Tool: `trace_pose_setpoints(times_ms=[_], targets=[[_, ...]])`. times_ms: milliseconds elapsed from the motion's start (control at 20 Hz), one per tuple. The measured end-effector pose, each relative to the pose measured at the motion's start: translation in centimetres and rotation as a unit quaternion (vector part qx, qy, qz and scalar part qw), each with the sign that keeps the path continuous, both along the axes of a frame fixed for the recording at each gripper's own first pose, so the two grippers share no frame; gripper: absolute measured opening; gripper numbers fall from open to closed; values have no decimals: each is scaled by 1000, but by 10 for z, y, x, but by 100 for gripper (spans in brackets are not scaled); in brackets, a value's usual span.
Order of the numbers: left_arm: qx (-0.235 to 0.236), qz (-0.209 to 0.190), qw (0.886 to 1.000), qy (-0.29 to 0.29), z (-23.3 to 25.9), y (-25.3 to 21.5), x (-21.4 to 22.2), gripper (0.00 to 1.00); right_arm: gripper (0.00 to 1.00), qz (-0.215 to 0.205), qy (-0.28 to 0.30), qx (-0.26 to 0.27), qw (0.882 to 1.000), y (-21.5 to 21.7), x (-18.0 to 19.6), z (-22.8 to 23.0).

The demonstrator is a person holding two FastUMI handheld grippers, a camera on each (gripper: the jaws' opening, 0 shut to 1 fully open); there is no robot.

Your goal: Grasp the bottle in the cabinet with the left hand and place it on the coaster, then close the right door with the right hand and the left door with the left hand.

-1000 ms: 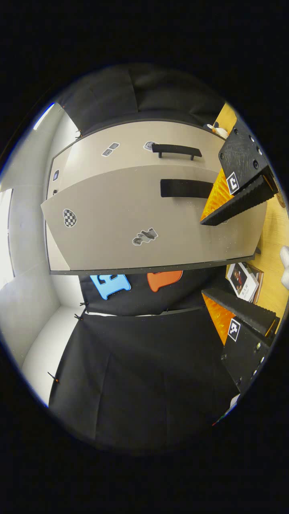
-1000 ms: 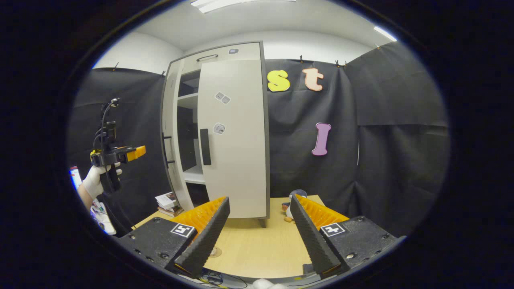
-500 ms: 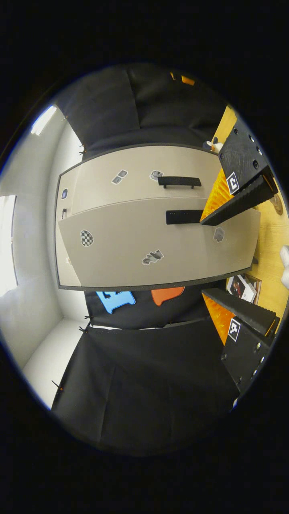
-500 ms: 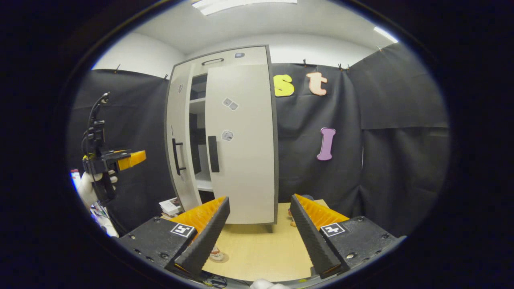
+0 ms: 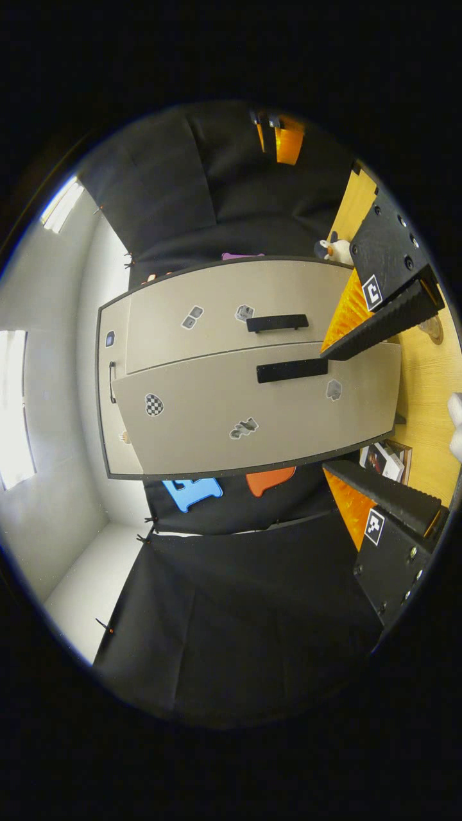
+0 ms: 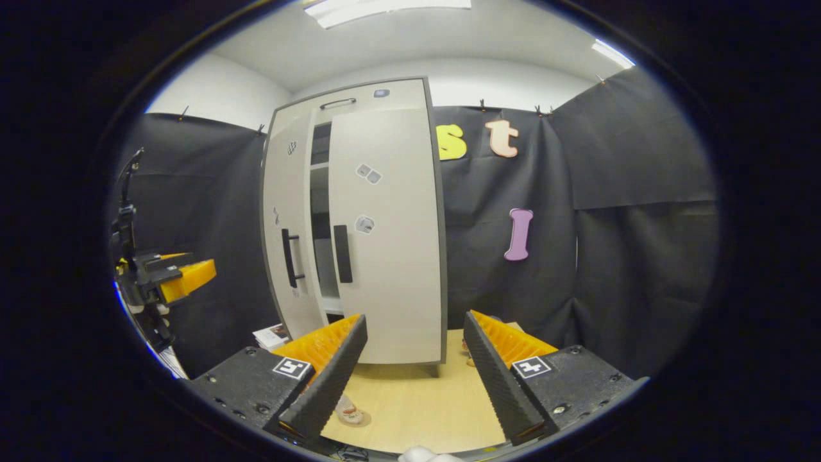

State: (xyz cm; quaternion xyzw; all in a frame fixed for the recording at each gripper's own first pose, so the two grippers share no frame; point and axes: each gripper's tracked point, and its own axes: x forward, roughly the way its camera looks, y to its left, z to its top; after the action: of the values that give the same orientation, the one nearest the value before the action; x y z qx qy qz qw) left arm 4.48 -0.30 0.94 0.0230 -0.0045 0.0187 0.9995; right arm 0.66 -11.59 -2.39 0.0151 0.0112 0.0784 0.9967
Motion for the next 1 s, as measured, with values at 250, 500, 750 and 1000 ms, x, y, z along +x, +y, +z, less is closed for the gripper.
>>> trace_pose_setpoints(times_ms=[250,500,750,1000], targets=[[-16,1,1000,25,-24,-3,-28,96,99,-4,6,4,1000,0,0,-1],[-27,21,999,38,-41,13,-43,96,99,-19,6,-1,1000,-2,0,0],[-31,26,998,39,-45,24,-47,96,99,-24,15,-2,1000,-1,-1,-3],[-35,27,998,36,-43,27,-46,96,99,-22,14,-4,1000,0,-2,-2]])
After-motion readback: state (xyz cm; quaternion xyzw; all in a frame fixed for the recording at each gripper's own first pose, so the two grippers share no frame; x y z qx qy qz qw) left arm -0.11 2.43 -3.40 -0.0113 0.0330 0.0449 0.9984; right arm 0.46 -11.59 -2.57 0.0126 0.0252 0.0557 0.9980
